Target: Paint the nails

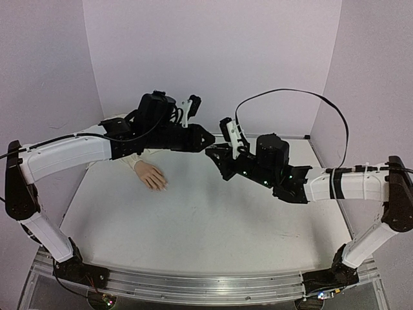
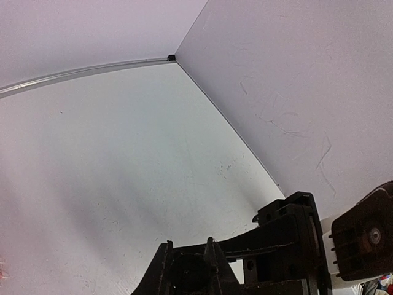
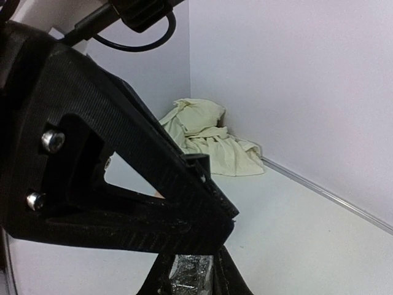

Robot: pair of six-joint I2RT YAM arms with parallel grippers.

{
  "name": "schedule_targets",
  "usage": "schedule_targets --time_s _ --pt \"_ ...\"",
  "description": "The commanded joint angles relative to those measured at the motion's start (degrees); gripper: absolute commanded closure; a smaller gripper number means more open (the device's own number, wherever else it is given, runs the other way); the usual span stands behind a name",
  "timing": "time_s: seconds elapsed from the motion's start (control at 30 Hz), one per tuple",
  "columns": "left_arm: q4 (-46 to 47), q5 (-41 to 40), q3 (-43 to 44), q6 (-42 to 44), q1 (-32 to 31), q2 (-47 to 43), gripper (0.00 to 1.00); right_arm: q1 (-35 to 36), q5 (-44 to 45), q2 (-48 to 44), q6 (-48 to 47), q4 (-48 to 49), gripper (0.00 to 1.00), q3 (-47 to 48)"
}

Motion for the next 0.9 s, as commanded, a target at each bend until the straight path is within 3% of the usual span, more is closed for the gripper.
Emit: schedule_targets --time_s 0.0,0.2,0.37,0.5,0.87 --pt "0.92 3.20 1.76 0.30 -0.71 -2.66 0.74 -6.79 -17.22 -1.46 4.94 6.84 1.00 1.45" --pt "1.92 8.34 -1.96 0.43 0.34 -8.01 0.37 -12.69 -44.35 -2.87 11.04 6.85 1.00 1.11" --pt "5.77 13.75 -5.75 -1.28 2.63 -11.21 0.24 -14.54 -60.35 -2.24 17.08 6.93 1.00 3.33" --pt "8.87 19.49 -5.54 -2.22 3.62 -10.56 0.24 -14.56 -65.01 -1.70 20.11 7.61 1.00 4.33" --pt "10.79 25.95 -1.26 -1.15 1.81 -5.75 0.51 -14.52 -64.94 -1.07 22.20 10.18 1.00 4.71"
